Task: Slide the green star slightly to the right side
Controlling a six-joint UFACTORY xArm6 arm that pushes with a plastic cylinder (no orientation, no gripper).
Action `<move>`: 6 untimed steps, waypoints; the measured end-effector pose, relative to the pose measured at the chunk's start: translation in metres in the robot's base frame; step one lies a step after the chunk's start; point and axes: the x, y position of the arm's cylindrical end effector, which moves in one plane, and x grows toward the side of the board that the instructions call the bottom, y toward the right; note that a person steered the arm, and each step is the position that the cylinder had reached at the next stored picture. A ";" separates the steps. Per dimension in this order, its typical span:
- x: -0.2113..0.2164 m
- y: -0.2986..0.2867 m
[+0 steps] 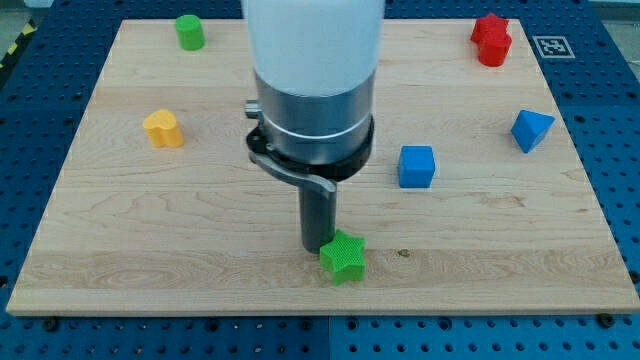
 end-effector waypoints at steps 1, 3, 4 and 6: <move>0.002 -0.032; 0.017 -0.058; 0.017 -0.039; 0.034 -0.008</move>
